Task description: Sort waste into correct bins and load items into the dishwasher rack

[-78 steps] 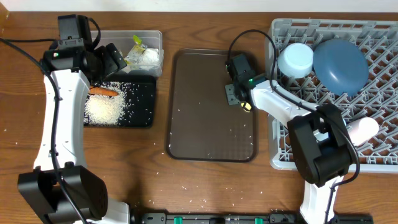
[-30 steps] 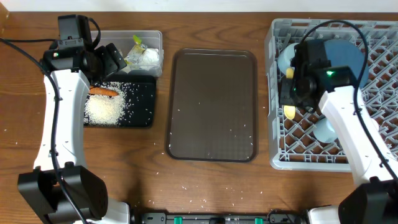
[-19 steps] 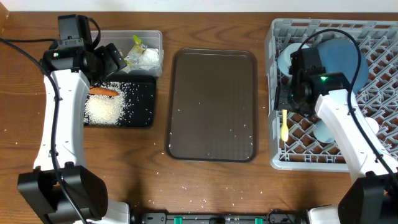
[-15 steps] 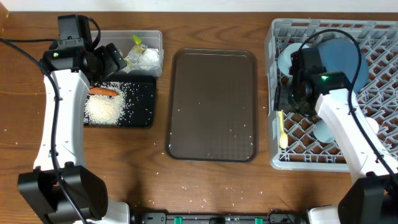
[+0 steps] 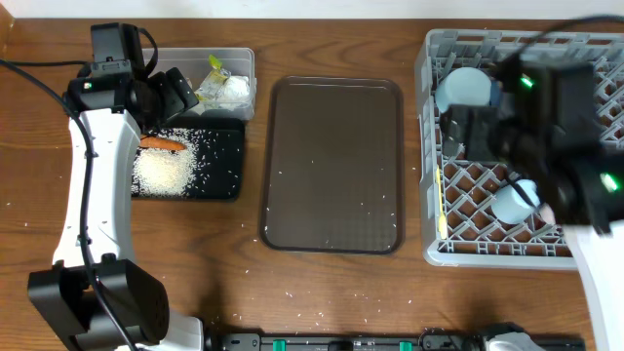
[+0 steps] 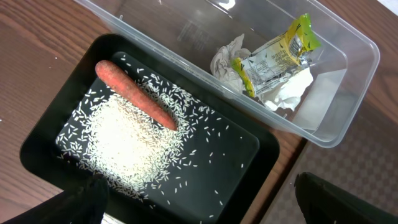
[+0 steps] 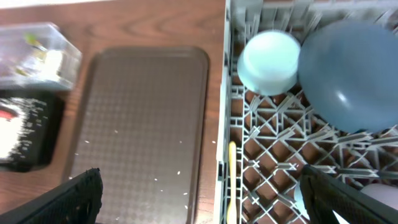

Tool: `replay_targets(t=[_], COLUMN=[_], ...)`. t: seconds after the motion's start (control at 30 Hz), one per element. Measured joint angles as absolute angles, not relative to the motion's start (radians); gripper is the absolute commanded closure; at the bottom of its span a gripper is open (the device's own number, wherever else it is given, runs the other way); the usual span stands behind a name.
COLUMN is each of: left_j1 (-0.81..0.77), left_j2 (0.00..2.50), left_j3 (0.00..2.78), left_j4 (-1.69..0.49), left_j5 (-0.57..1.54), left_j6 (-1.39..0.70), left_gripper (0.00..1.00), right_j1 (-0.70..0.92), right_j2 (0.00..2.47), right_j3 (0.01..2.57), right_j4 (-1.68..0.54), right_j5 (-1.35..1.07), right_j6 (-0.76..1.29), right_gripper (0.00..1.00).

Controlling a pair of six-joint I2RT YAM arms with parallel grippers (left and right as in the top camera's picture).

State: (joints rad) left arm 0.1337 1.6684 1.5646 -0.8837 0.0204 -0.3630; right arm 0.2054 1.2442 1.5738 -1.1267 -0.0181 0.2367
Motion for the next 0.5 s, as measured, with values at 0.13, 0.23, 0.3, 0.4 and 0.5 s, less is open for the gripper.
replay_targets(t=[0.13,0.23,0.3,0.4,0.5], left_j1=[0.134,0.134,0.134,0.134,0.134], left_j2=[1.668,1.668,1.668,1.668,1.668], left_j3=[1.565,1.565,1.565,1.565,1.565], left_j4=[-0.883,-0.883,-0.883,-0.883,-0.883], left_j5=[0.020,0.020,0.020,0.020,0.020], left_j6=[-0.363,-0.363,-0.363,-0.363,-0.363], left_gripper=[0.02,0.02,0.02,0.02,0.02], right_j1=[0.188,0.164,0.149,0.143,0.141], right_j2=[1.166,1.123,1.093,1.063,1.050], right_j3=[1.573,1.573,1.573,1.568,1.534], right_j4=[-1.132,-1.128,-1.125,-1.123,-1.092], right_j5=[0.016,0.068,0.110,0.165,0.193], right_j6=[0.234,0.234,0.233,0.233,0.233], right_gripper=[0.01,0.01,0.01,0.01,0.01])
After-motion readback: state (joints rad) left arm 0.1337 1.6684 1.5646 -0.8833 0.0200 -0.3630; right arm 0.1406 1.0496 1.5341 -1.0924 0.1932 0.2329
